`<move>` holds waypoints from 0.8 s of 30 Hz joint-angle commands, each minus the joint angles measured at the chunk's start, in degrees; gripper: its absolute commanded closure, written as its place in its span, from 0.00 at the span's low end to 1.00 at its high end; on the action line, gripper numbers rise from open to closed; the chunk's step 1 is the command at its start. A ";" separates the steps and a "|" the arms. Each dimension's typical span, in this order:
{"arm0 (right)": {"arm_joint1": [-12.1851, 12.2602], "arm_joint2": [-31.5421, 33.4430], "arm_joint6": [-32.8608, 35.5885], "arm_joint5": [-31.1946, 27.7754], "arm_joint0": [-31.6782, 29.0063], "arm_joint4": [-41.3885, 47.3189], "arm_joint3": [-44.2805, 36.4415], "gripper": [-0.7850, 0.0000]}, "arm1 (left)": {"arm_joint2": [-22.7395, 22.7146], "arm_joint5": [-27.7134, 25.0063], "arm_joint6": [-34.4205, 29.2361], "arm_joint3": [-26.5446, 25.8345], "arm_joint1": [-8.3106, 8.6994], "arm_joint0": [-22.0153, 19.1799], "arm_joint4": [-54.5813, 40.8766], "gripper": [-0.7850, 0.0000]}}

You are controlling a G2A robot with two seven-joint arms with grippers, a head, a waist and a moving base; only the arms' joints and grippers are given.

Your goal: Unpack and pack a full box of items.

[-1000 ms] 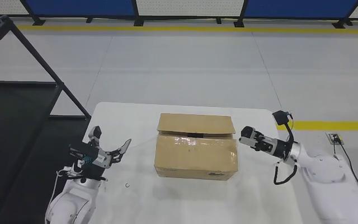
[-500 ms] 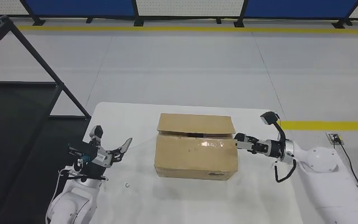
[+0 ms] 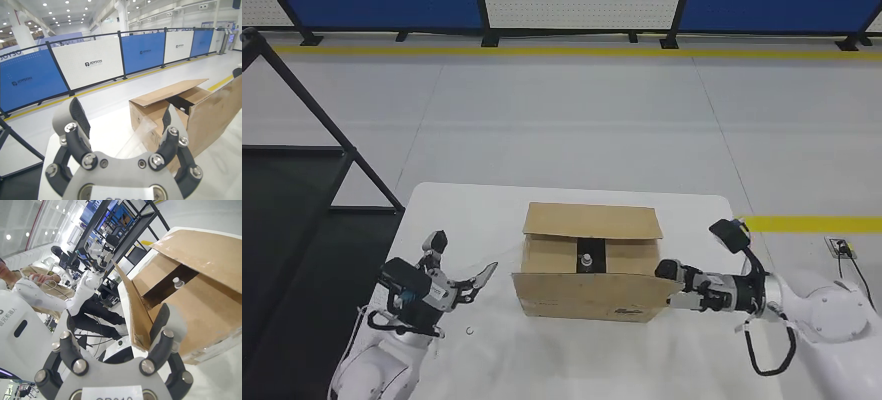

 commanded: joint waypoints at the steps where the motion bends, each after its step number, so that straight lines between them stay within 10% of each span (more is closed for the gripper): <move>1: 1.68 -1.21 -1.64 -1.64 -1.56 -1.07 -2.10 0.00 | 0.11 -2.85 0.96 -0.36 0.23 0.42 1.43 0.00; 16: 13.33 -18.73 -13.02 -13.02 0.89 -5.21 -1.11 0.00 | 1.65 -12.37 0.75 0.71 1.59 3.34 12.90 0.00; 24: 15.71 -25.79 -10.65 -10.64 9.30 17.77 3.47 0.00 | 3.47 -7.93 -0.39 2.51 1.67 3.19 17.28 0.00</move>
